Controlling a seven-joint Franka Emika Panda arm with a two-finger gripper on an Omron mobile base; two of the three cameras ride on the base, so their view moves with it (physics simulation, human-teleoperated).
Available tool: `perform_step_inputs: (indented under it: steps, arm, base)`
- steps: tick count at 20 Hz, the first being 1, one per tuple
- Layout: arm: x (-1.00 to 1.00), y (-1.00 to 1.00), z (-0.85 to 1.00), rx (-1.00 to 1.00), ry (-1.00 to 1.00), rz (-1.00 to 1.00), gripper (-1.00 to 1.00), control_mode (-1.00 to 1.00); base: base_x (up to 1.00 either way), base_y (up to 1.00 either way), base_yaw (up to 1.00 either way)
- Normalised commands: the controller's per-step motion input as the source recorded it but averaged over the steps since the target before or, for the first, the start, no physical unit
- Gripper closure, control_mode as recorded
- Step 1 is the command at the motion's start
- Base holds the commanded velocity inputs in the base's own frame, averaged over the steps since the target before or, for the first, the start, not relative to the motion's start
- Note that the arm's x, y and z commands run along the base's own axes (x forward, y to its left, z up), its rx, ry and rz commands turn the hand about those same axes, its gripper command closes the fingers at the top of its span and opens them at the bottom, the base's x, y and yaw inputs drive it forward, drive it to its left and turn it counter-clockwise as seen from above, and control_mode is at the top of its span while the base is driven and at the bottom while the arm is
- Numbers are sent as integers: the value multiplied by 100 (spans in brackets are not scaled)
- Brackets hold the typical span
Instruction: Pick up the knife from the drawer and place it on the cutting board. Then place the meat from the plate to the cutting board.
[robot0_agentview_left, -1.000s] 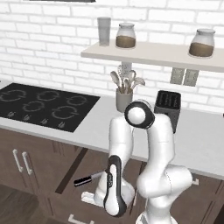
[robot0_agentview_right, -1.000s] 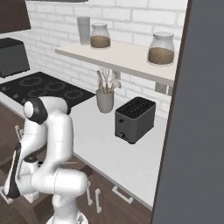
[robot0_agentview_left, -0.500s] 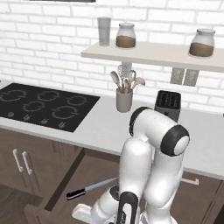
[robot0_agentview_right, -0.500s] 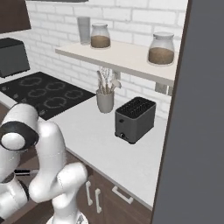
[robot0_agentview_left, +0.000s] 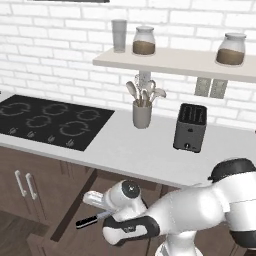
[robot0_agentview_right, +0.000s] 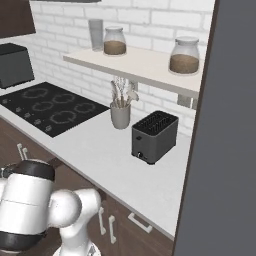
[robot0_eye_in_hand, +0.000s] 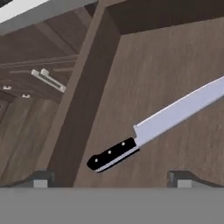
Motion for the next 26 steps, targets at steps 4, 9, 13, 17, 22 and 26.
perform_step_inputs:
  steps: [4,9,13,17,22,26]
  arm:
    - [16,95,100,-29,-48,-15,-100,-100]
    - [-15,76,100,-31,-35,-3,-100,-100]
    - [6,40,100,-17,-1,3,-100,-100]
    - [-6,4,100,-8,27,0,-100,-100]
    - [-18,-21,25,-1,44,0,-100,-100]
    - [5,0,-91,3,30,0,-100,-100]
  base:
    - [0,0,0]
    - [0,0,0]
    - [0,0,0]
    - [0,0,0]
    - [0,0,0]
    - [0,0,0]
